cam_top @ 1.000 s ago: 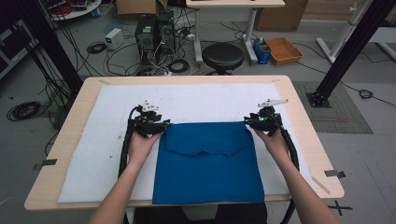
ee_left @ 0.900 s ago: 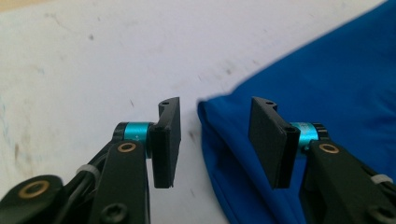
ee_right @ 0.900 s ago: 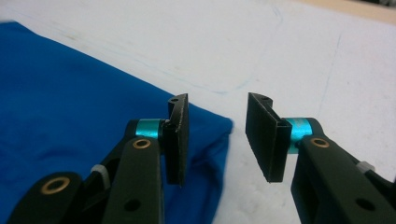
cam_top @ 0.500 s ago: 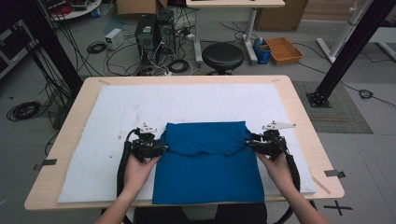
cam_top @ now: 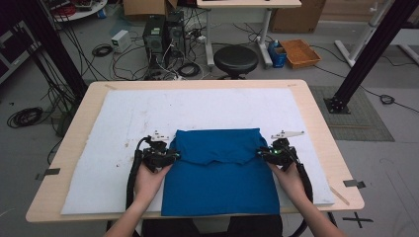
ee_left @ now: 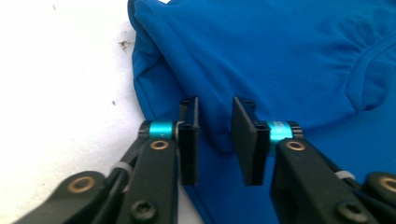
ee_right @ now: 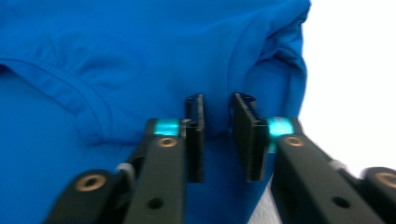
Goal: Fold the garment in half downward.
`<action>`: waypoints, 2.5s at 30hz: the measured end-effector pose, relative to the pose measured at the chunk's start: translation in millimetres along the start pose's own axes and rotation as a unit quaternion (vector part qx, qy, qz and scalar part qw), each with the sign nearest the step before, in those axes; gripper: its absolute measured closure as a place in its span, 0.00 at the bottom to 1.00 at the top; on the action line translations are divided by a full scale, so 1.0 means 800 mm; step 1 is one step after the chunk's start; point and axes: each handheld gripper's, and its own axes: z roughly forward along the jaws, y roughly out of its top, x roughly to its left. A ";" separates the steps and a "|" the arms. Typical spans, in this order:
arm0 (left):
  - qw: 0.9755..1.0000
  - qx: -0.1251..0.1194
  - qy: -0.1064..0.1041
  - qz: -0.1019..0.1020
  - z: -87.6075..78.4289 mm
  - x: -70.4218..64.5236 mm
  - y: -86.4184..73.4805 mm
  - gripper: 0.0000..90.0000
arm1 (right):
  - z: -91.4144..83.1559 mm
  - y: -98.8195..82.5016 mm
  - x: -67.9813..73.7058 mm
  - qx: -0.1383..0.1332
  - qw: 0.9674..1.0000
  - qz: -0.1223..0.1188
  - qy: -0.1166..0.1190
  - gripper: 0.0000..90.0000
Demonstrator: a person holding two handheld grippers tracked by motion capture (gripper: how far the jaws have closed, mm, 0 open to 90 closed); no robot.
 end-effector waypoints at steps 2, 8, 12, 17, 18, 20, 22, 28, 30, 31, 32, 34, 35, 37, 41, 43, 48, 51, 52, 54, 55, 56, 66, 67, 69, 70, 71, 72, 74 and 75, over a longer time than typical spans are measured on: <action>1.000 -0.002 -0.004 0.000 0.001 0.000 0.000 0.88 | 0.000 0.000 0.002 0.000 1.000 -0.010 0.004 0.93; 1.000 -0.003 -0.003 0.005 -0.001 -0.002 0.000 0.96 | -0.004 -0.001 0.007 -0.005 1.000 -0.023 0.006 0.95; 1.000 -0.017 -0.011 -0.001 -0.009 -0.001 0.001 0.96 | -0.011 0.001 0.007 -0.016 1.000 -0.020 0.011 0.95; 0.999 -0.026 -0.029 0.001 -0.028 -0.005 0.003 0.96 | -0.026 0.001 0.007 -0.025 0.999 -0.019 0.017 0.95; 0.999 -0.028 -0.034 0.001 -0.032 -0.006 0.004 0.96 | -0.030 0.001 0.008 -0.027 0.999 -0.020 0.020 0.95; 0.999 -0.030 -0.041 0.004 -0.041 -0.012 0.003 0.96 | -0.042 -0.001 0.013 -0.029 0.999 -0.025 0.022 0.95; 0.998 -0.031 -0.049 0.009 -0.048 -0.016 0.001 0.96 | -0.052 -0.004 0.018 -0.028 0.999 -0.032 0.026 0.95; 0.996 -0.025 -0.080 0.018 -0.074 -0.037 -0.016 0.96 | -0.087 -0.027 0.039 -0.019 0.998 -0.045 0.045 0.95; 0.996 -0.024 -0.089 0.020 -0.084 -0.044 -0.023 0.96 | -0.098 -0.036 0.046 -0.018 0.997 -0.049 0.050 0.95; 0.995 -0.024 -0.093 0.021 -0.090 -0.048 -0.027 0.96 | -0.103 -0.041 0.049 -0.017 0.997 -0.047 0.052 0.95; 0.995 -0.021 -0.097 0.025 -0.095 -0.051 -0.031 0.96 | -0.108 -0.046 0.053 -0.017 0.997 -0.049 0.055 0.95; 0.994 -0.013 -0.104 0.029 -0.103 -0.058 -0.039 0.96 | -0.117 -0.057 0.061 -0.011 0.997 -0.055 0.058 0.95; 0.994 -0.010 -0.107 0.030 -0.107 -0.060 -0.043 0.96 | -0.119 -0.061 0.063 -0.011 0.997 -0.059 0.057 0.95; 0.993 -0.001 -0.110 0.035 -0.113 -0.065 -0.051 0.96 | -0.125 -0.070 0.071 -0.005 0.996 -0.067 0.057 0.95; 0.993 0.015 -0.112 0.040 -0.120 -0.072 -0.066 0.96 | -0.131 -0.086 0.082 0.004 0.995 -0.081 0.056 0.95; 0.993 0.018 -0.113 0.040 -0.122 -0.074 -0.071 0.96 | -0.132 -0.092 0.087 0.009 0.995 -0.086 0.052 0.95; 0.992 0.033 -0.109 0.047 -0.124 -0.073 -0.079 0.96 | -0.136 -0.100 0.096 0.013 0.994 -0.098 0.047 0.95; 0.992 0.039 -0.104 0.050 -0.121 -0.073 -0.082 0.95 | -0.135 -0.103 0.101 0.016 0.993 -0.110 0.043 0.94; 0.993 0.042 -0.101 0.053 -0.119 -0.073 -0.083 0.93 | -0.134 -0.103 0.101 0.016 0.992 -0.115 0.041 0.92; 0.993 0.050 -0.096 0.053 -0.116 -0.074 -0.083 0.76 | -0.132 -0.104 0.100 0.014 0.992 -0.121 0.034 0.82; 0.993 0.049 -0.098 0.054 -0.115 -0.073 -0.083 0.68 | -0.132 -0.104 0.098 0.013 0.992 -0.117 0.032 0.78; 0.993 0.045 -0.094 0.053 -0.115 -0.073 -0.082 0.64 | -0.132 -0.103 0.094 0.008 0.993 -0.112 0.032 0.77; 0.999 -0.036 -0.028 0.011 -0.084 -0.022 -0.016 0.52 | -0.109 -0.028 0.016 -0.057 0.997 -0.034 -0.026 0.63; 0.999 -0.042 -0.022 0.005 -0.076 -0.014 -0.009 0.52 | -0.101 -0.019 0.008 -0.057 0.998 -0.022 -0.031 0.62; 0.999 -0.037 -0.013 -0.014 -0.056 0.002 0.003 0.52 | -0.081 -0.005 -0.006 -0.055 0.998 -0.010 -0.035 0.61; 0.999 -0.030 -0.002 -0.020 -0.046 0.009 0.007 0.50 | -0.071 0.001 -0.011 -0.048 0.998 -0.001 -0.039 0.60; 0.999 -0.025 0.007 -0.024 -0.037 0.014 0.010 0.49 | -0.061 0.005 -0.016 -0.045 0.998 0.004 -0.040 0.60; 0.999 -0.018 0.010 -0.026 -0.029 0.019 0.011 0.49 | -0.051 0.007 -0.021 -0.040 0.998 0.009 -0.041 0.59; 1.000 -0.006 0.019 -0.023 -0.017 0.023 0.012 0.49 | -0.035 0.010 -0.025 -0.026 0.999 0.018 -0.043 0.58; 1.000 0.002 0.027 -0.015 -0.013 0.023 0.011 0.49 | -0.029 0.010 -0.026 -0.022 0.999 0.016 -0.044 0.58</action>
